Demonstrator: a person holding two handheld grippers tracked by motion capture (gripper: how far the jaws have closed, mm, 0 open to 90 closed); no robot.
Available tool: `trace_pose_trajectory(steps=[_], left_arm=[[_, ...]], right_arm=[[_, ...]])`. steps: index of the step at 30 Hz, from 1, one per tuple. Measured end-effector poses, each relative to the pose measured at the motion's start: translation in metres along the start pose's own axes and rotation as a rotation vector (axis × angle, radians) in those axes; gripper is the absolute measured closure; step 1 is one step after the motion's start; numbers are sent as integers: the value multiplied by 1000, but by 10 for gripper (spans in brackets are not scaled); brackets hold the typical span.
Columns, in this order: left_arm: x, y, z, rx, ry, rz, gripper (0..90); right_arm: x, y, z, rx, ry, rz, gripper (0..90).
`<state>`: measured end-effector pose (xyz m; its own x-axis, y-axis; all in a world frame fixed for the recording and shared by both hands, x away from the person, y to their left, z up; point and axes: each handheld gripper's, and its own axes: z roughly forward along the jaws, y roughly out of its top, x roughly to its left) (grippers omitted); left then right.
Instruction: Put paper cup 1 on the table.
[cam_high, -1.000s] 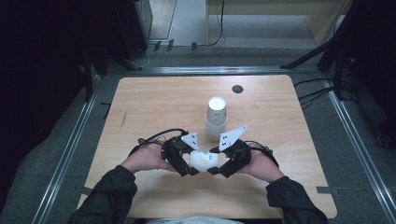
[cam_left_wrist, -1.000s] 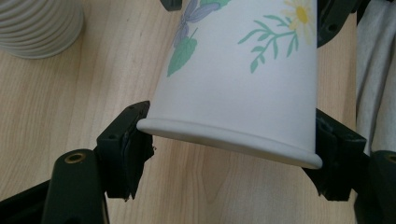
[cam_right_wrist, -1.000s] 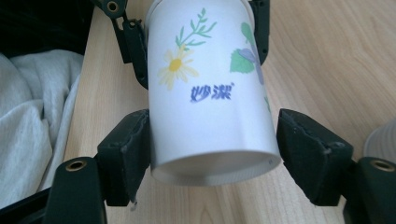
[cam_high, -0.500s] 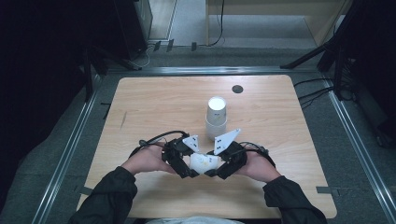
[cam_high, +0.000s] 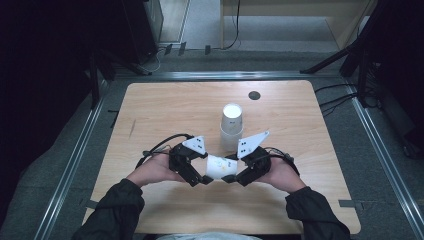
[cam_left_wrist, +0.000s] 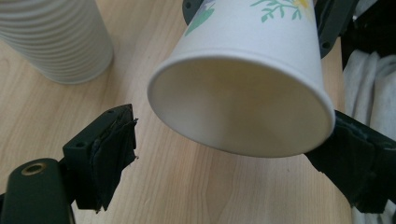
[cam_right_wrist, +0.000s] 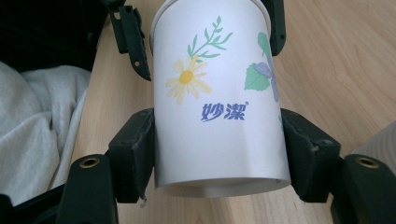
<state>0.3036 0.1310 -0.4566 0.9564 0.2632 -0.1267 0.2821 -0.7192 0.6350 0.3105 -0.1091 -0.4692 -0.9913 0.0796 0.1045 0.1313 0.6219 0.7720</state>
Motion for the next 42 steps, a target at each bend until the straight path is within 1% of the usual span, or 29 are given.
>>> trace_pose_trajectory(steps=[1, 2, 5, 6, 8, 10, 13, 14, 15, 19, 23, 25, 26, 27, 31, 38, 40, 42], left_arm=[[0, 0, -2, -15, 1, 1, 104], [0, -1, -5, -38, 3, -8, 104], [0, -2, -9, -76, -1, -19, 114], [0, -2, -10, -90, -3, -26, 117], [-1, -3, -12, -100, -5, -34, 120], [-1, -4, -13, -105, -6, -33, 123], [-3, -4, -14, -137, -12, -53, 123], [-5, -3, -15, -155, -19, -59, 124], [-6, -3, -16, -169, -19, -59, 124], [-8, -1, -18, -206, -23, -67, 127], [-8, -3, -19, -238, -40, -77, 141], [-9, -3, -19, -240, -44, -72, 163], [-10, -3, -19, -243, -49, -59, 178], [-11, -3, -19, -246, -48, -58, 204], [-11, -3, -19, -246, -52, -51, 231], [-10, -2, -20, -216, -65, -39, 261], [-10, -2, -21, -209, -65, -38, 264], [-9, -2, -23, -205, -62, -39, 264]], right_arm=[[-1, 0, -2, -12, 1, -1, 341], [-1, 0, -4, -16, 2, 2, 341], [-2, 1, -9, -51, 7, 10, 342], [-3, 1, -10, -63, 15, 12, 342], [-3, 2, -12, -75, 17, 17, 342], [-4, 3, -14, -87, 21, 16, 341], [-5, 5, -16, -116, 38, 20, 342], [-5, 5, -17, -122, 46, 27, 342], [-6, 6, -17, -131, 51, 25, 342], [-7, 7, -16, -150, 78, 28, 342], [-6, 9, -13, -153, 104, 27, 342], [-6, 9, -12, -153, 116, 29, 342], [-6, 10, -11, -153, 118, 29, 342], [-6, 10, -10, -152, 125, 29, 342], [-6, 10, -9, -142, 130, 32, 348], [-4, 9, -7, -125, 126, 30, 345], [-4, 10, -6, -120, 124, 29, 308], [-4, 10, -6, -111, 105, 32, 275]])
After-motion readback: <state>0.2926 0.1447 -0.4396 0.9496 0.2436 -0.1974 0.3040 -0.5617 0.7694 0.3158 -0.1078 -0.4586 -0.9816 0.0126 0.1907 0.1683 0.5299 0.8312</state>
